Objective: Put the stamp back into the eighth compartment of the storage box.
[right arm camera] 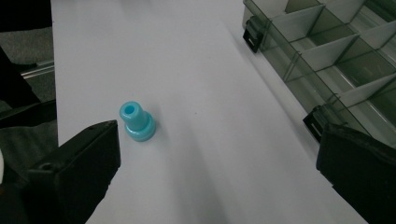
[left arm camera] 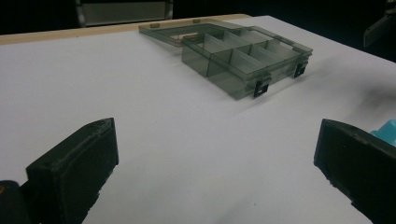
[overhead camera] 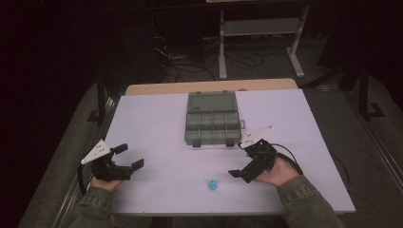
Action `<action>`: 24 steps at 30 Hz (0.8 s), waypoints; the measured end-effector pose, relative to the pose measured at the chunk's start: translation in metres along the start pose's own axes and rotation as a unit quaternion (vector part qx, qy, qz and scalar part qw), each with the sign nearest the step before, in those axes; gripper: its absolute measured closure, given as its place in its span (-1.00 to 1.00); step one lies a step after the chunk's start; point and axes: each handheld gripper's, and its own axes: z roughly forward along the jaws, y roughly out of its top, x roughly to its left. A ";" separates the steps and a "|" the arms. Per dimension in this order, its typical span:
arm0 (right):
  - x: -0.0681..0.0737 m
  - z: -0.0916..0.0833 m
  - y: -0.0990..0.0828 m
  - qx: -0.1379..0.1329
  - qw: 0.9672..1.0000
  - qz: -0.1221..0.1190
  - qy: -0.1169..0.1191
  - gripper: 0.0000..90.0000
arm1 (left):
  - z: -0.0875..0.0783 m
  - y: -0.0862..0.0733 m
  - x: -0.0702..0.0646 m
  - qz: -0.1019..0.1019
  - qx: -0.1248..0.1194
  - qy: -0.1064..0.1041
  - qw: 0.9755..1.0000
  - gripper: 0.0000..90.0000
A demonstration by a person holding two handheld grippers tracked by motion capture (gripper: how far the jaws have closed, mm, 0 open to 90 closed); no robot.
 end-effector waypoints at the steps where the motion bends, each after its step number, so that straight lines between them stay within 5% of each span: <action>1: 0.001 0.001 0.001 0.001 1.000 -0.001 0.001 -1.00 | 0.000 0.000 0.000 0.000 0.000 0.000 1.000 -1.00; 24: 0.017 0.020 0.012 0.023 0.999 -0.031 0.032 -1.00 | 0.000 0.000 -0.001 0.003 0.001 -0.001 1.000 -1.00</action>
